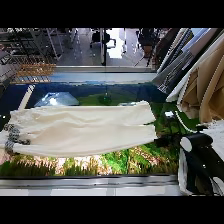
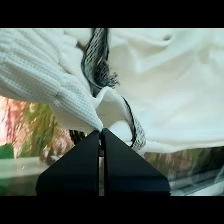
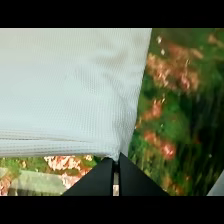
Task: Fold the clothes and pants, and hang the long-sleeved shirts on hangers.
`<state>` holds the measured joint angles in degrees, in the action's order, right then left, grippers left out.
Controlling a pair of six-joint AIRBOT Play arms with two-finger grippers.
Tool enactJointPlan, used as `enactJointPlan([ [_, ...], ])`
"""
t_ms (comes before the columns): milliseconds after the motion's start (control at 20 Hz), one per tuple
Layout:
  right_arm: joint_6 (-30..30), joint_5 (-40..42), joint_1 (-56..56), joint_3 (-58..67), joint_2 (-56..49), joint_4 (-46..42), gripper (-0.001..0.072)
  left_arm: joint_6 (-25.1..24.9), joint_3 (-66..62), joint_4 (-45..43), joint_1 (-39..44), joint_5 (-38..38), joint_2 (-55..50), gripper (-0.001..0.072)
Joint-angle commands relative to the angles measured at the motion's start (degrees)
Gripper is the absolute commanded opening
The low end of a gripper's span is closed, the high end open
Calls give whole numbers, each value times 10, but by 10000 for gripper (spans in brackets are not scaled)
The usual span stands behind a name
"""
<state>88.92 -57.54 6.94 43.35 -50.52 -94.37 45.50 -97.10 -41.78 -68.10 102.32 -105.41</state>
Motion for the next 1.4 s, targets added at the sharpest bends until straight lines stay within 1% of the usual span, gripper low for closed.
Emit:
enactJointPlan([
  [0, -26, 4, 0, 79, 1, -37, 20, -23, -9, 131, -5, 8, 22, 17],
  [150, -38, -5, 0, 123, 1, -44, 20, -23, -21, 170, -9, 6, 29, 17],
  [250, -38, -31, 0, 119, 1, -43, 20, -23, -21, 150, -13, 6, 28, 17],
  [350, -39, -60, 0, 103, 6, -29, 20, -27, -21, 98, -18, 6, 28, 17],
  [450, -39, -62, 0, 91, 29, -33, 20, -27, -21, 103, -29, 9, 28, 17],
  [550, -38, -28, -2, 94, 45, -64, 20, -27, -21, 144, -38, 8, 28, 17],
  [650, -35, 63, -2, 97, 31, -80, 19, -12, -21, 166, -34, 4, 28, 16],
  [800, -35, 195, -9, 106, -66, -78, 19, 23, -21, 165, -4, -43, 27, 16],
  [950, -36, 257, -51, 190, -240, -76, 19, 76, -21, 165, 39, -142, 22, 16],
  [1050, -36, 254, -76, 292, -355, -66, 19, 106, -21, 165, 74, -221, 15, 16],
  [1250, -37, 230, -81, 493, -537, -50, 20, 110, -21, 165, 159, -345, -16, 16],
  [1350, -34, 226, -79, 563, -593, -26, 22, 111, -21, 166, 200, -421, -40, 18],
])
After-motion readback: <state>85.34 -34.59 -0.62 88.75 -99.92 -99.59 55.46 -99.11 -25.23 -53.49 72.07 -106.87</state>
